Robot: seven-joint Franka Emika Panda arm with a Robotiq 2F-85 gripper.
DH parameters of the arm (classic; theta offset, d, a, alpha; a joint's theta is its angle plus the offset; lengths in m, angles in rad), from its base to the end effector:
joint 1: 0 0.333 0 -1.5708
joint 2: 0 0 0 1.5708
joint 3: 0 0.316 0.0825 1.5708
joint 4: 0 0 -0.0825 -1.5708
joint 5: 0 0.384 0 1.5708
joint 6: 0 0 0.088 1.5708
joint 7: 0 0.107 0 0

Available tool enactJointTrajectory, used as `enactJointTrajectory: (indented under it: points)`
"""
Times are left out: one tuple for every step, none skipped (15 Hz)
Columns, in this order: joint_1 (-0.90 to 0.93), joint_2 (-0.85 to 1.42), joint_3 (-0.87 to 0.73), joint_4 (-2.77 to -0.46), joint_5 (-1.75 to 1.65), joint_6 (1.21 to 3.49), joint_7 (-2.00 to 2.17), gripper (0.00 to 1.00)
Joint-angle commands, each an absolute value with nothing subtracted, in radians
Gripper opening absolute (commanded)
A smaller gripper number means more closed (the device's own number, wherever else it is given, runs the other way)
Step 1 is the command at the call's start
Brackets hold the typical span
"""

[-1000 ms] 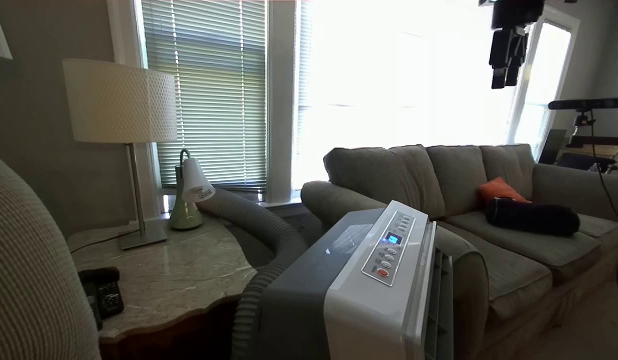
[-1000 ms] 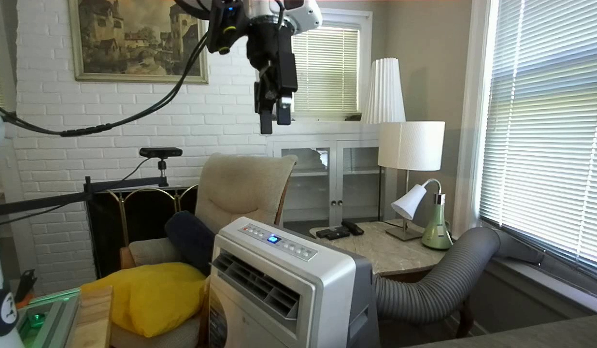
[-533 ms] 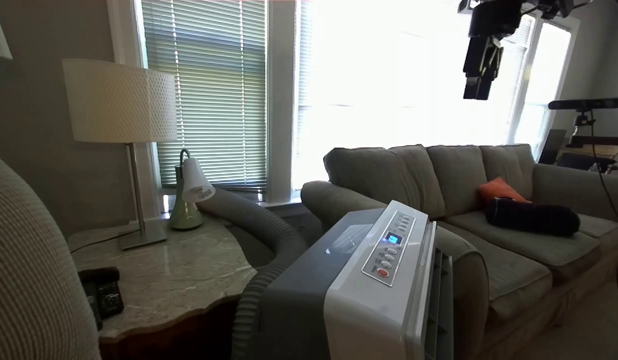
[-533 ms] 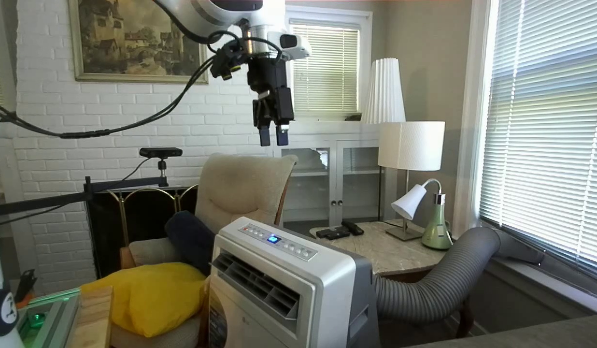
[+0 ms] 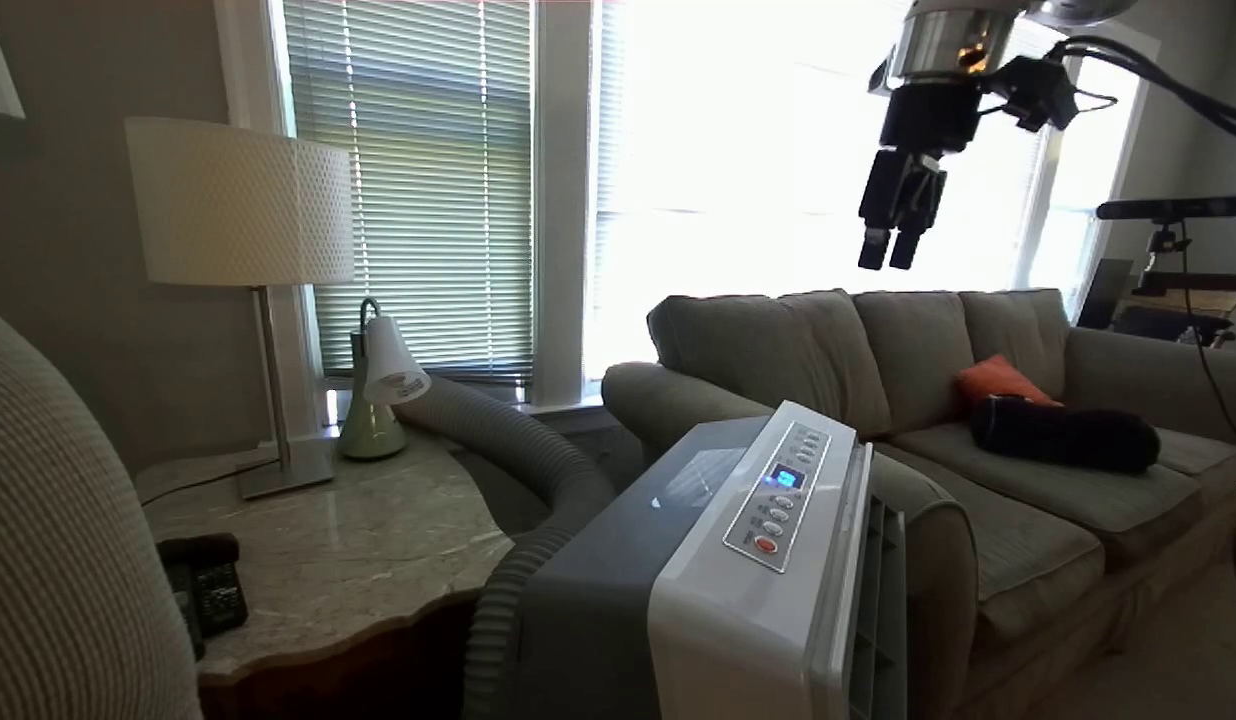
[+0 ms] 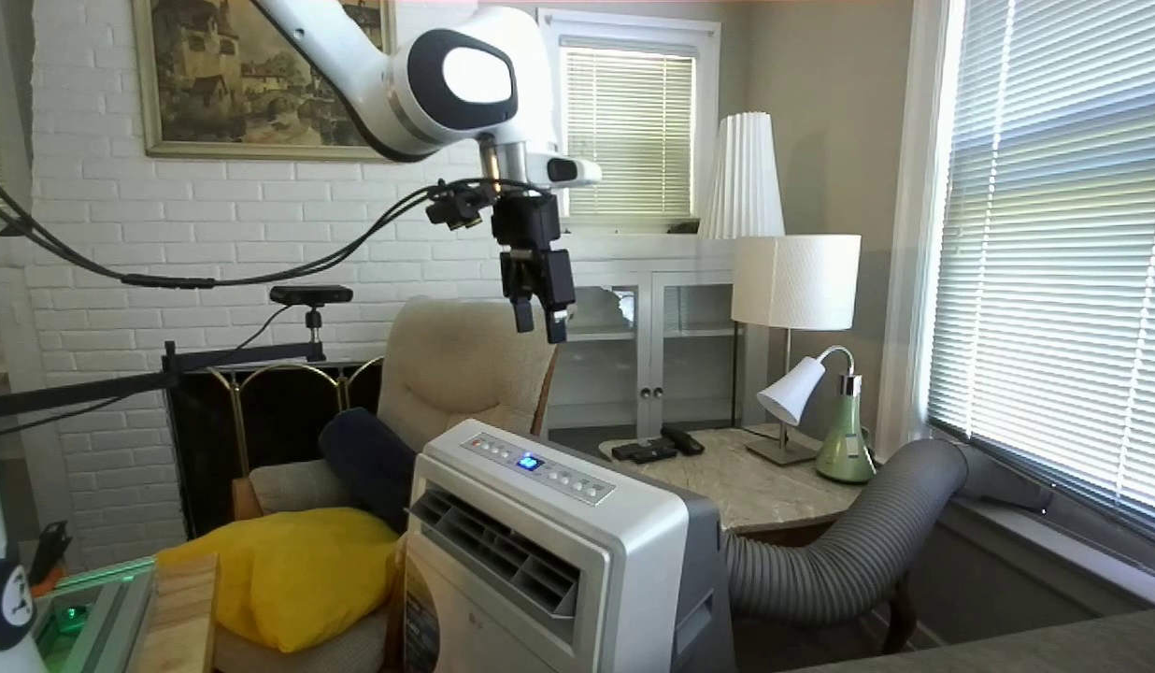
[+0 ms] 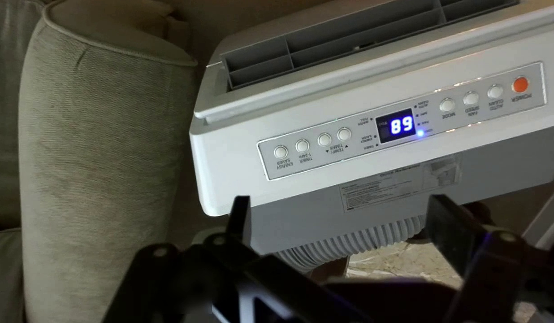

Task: Press the second button from the right on the air conditioner.

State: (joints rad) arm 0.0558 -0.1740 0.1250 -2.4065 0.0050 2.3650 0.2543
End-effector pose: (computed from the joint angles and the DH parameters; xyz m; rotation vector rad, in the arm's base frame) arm 0.4737 0.0871 0.3926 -3.1217 0.1207 -0.2064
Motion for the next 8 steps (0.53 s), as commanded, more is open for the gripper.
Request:
enactJointTrajectory:
  points:
    - [0.063, -0.081, 0.132, -2.400, 0.005, 2.457, 0.313, 1.00]
    - [0.061, -0.056, 0.133, -2.398, -0.009, 2.475, 0.333, 1.00]
    - [0.062, -0.033, 0.133, -2.395, -0.019, 2.493, 0.350, 1.00]
    - [0.061, -0.010, 0.130, -2.392, -0.034, 2.505, 0.372, 1.00]
    - [0.062, 0.008, 0.126, -2.386, -0.045, 2.505, 0.385, 1.00]
    - [0.068, -0.035, 0.120, -2.403, -0.006, 2.480, 0.328, 1.00]
    - [0.069, -0.017, 0.119, -2.402, -0.007, 2.488, 0.335, 1.00]
    - [0.070, -0.006, 0.117, -2.401, -0.007, 2.493, 0.338, 1.00]
